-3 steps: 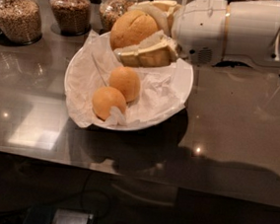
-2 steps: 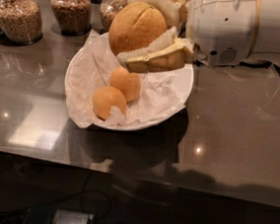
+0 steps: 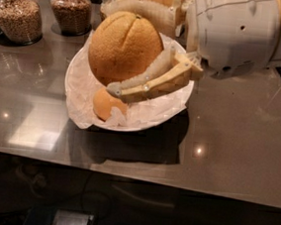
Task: Pick orange from white bowl
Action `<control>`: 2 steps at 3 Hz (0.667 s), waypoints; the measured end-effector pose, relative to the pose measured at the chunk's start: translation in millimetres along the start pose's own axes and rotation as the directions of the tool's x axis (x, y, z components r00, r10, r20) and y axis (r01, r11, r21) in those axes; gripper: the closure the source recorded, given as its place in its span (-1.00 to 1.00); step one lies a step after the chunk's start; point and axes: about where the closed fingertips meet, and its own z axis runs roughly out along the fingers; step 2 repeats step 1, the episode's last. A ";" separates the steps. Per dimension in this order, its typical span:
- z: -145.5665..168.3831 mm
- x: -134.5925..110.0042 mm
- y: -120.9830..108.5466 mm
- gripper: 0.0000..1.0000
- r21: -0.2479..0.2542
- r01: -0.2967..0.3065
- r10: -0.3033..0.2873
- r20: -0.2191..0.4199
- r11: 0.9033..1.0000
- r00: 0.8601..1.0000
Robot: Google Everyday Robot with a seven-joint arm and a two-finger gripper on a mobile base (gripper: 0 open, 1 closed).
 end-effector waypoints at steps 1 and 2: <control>0.8 -1.3 1.2 1.00 -0.005 0.003 -0.003 0.001 1.000 1.000; 0.8 -1.3 1.2 1.00 -0.005 0.003 -0.003 0.001 1.000 1.000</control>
Offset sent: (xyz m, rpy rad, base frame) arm 0.0000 0.0000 0.0000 0.0000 0.0000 0.0000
